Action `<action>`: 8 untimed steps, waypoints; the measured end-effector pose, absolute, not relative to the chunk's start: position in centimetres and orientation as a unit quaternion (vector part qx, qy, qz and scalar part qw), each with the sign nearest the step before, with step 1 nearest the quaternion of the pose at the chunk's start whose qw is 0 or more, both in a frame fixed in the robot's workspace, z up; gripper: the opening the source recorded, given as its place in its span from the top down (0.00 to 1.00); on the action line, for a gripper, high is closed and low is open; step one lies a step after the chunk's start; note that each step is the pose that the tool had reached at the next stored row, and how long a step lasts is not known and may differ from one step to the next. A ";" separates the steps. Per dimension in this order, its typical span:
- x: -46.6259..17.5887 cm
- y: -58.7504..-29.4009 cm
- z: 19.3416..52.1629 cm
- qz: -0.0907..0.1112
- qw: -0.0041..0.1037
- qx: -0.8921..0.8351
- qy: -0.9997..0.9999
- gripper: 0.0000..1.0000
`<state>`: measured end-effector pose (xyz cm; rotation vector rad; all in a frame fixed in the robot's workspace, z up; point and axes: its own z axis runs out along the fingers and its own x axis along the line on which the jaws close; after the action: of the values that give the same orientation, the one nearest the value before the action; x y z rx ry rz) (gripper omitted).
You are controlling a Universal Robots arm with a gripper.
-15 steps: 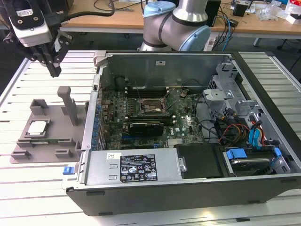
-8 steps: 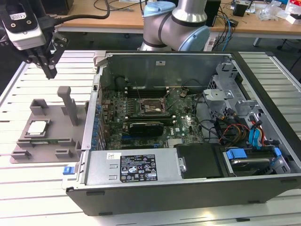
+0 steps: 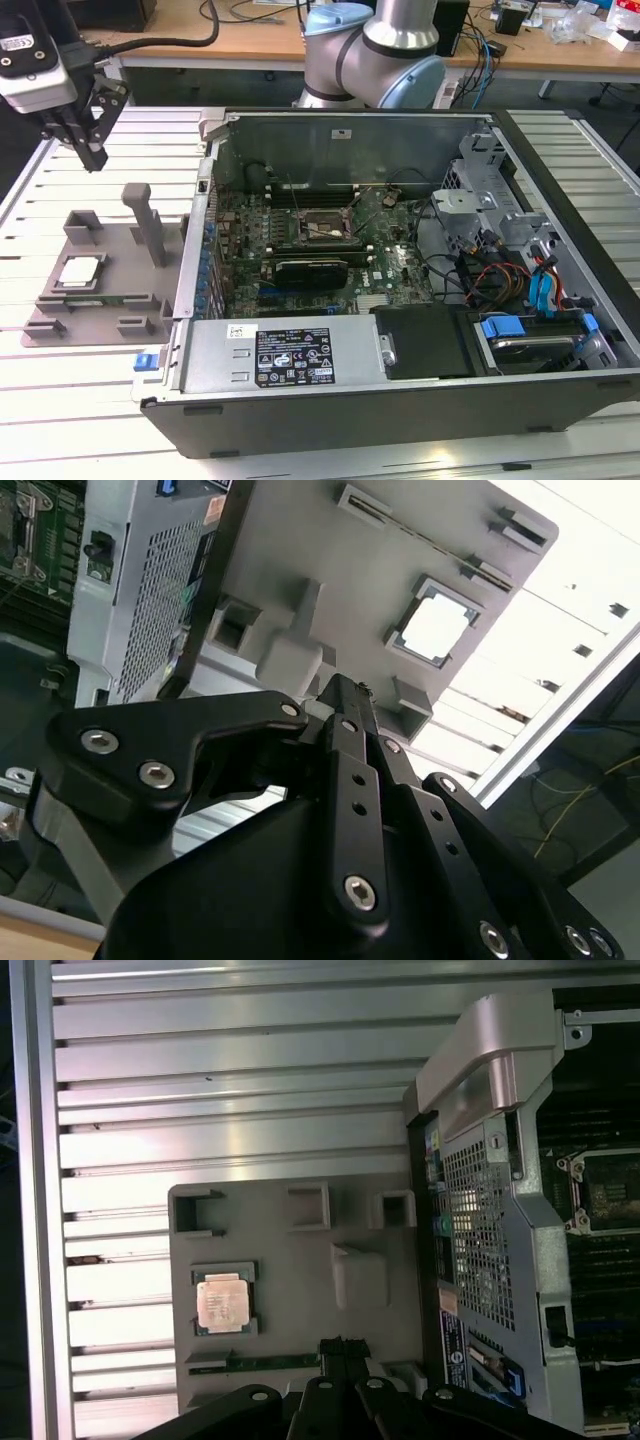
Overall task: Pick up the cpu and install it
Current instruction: 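Reach for the cpu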
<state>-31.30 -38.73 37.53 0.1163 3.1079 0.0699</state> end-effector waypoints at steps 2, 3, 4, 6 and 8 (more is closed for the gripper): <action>-31.8 -38.7 37.4 0.022 0.015 0.037 0.999 0.89; -32.0 -38.7 37.3 0.022 0.015 0.037 0.999 0.89; -32.1 -38.7 37.2 0.022 0.015 0.037 0.999 0.89; -32.5 -38.7 36.9 0.022 0.015 0.037 0.999 0.89; -32.9 -38.7 36.6 0.022 0.015 0.037 0.999 0.89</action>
<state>-32.88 -38.74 36.60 0.1162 3.1079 0.0698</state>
